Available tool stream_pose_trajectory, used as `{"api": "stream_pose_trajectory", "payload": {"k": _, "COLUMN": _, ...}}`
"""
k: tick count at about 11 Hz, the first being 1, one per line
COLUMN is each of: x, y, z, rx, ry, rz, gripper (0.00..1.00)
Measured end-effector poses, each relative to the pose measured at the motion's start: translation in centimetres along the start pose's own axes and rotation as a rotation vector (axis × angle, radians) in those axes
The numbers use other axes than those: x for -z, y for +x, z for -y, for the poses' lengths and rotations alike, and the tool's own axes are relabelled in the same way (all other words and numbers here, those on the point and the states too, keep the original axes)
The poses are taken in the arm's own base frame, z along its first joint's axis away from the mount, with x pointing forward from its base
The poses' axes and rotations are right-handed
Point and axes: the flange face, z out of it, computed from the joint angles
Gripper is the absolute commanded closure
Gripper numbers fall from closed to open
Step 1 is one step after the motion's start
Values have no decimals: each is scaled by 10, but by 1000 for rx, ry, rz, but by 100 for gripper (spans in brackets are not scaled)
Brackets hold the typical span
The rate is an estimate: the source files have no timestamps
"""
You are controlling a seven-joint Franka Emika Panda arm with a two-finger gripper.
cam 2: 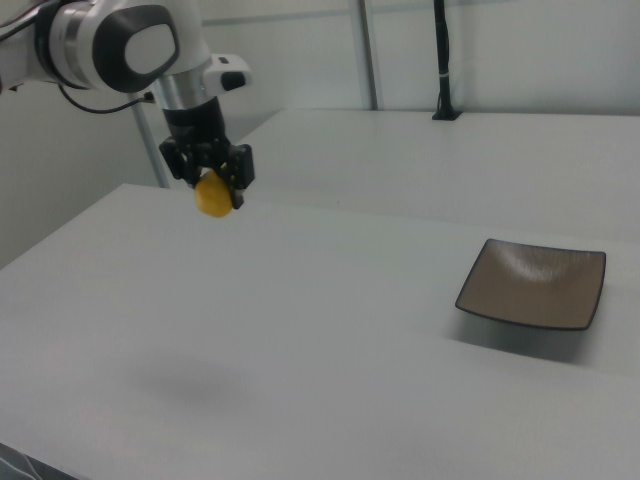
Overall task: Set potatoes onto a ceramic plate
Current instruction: 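Carry the potato over the brown square plate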
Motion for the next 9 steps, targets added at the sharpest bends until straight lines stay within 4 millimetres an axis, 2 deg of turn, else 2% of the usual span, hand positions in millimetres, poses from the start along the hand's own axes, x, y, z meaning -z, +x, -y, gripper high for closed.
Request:
{"api": "stream_pose_trajectory", "payload": {"k": 3, "x": -3, "y": 17, "z": -70, "rx": -6, "ry": -28, "rz": -53, "gripper": 93}}
{"api": "stream_pose_trajectory", "payload": {"k": 6, "x": -29, "y": 42, "z": -139, "rx": -28, "ry": -92, "rz": -173, "gripper": 91}}
{"api": "stream_pose_trajectory", "payload": {"k": 9, "x": -52, "y": 61, "z": -190, "rx": -44, "ry": -175, "rz": -317, "gripper": 88}}
